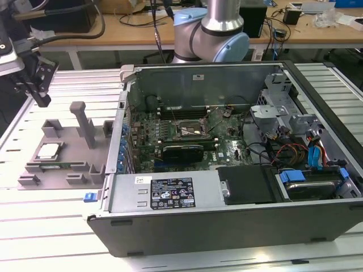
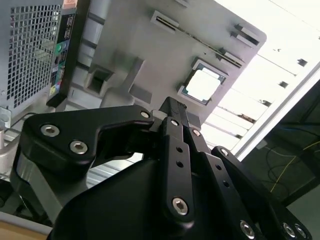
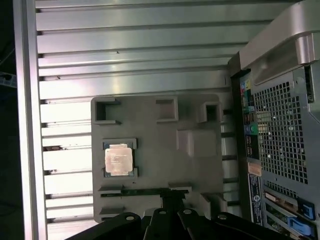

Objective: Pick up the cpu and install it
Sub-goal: 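Reach for the cpu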

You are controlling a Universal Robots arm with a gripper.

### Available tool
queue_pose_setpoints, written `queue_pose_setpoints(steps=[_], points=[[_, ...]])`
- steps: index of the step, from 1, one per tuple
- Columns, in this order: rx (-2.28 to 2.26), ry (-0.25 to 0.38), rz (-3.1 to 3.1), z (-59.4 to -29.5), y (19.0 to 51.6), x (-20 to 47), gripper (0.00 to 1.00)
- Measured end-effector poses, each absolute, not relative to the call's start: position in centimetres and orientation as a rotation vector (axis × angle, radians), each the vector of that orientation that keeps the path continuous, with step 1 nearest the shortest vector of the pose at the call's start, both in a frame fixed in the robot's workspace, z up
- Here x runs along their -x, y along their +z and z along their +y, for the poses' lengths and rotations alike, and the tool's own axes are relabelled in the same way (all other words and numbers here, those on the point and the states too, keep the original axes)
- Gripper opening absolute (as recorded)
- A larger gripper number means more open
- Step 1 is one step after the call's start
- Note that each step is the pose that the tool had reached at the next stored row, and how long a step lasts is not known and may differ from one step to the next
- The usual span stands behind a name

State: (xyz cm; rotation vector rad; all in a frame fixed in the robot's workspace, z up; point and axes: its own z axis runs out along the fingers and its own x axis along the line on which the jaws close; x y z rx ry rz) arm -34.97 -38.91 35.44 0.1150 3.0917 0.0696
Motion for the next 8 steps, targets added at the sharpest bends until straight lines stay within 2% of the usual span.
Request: queue_pose_setpoints(steps=[8], points=[[-0.115,0.07,3.092,-38.0,33.7,37.0,0.11]])
